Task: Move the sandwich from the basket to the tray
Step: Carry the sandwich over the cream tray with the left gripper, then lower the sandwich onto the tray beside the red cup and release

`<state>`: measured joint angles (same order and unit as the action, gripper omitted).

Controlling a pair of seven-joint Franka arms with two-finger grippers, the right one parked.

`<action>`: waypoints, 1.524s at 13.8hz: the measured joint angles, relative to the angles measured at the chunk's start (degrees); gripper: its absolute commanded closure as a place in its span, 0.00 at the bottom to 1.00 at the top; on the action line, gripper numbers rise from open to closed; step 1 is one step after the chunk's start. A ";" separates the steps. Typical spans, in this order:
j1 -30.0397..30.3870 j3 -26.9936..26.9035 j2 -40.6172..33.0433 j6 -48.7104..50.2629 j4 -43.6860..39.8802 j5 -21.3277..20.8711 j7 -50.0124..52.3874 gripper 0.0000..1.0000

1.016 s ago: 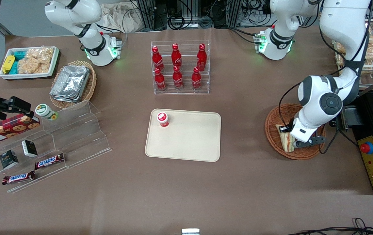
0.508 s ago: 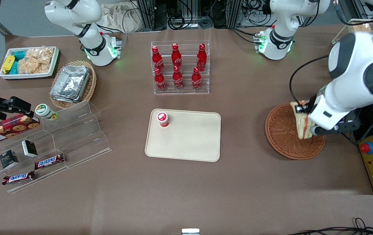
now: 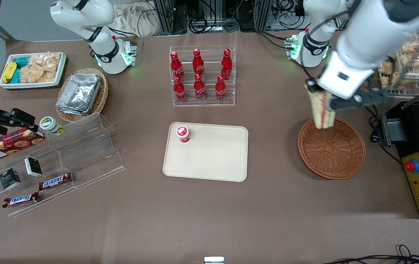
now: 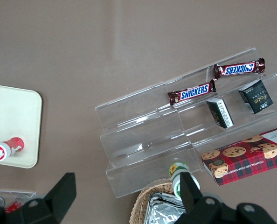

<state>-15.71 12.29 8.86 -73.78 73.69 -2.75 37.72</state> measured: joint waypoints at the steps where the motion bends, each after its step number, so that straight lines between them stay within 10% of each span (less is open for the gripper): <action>1: -2.67 0.91 0.19 0.00 -0.87 0.00 4.51 0.92; 7: -12.38 1.94 11.11 -10.12 -3.20 0.00 20.72 0.92; 21: -13.84 1.90 38.01 -38.37 -0.11 -4.84 25.66 0.90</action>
<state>-29.55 14.19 46.87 -112.15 73.59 -7.59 63.38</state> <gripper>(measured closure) 0.841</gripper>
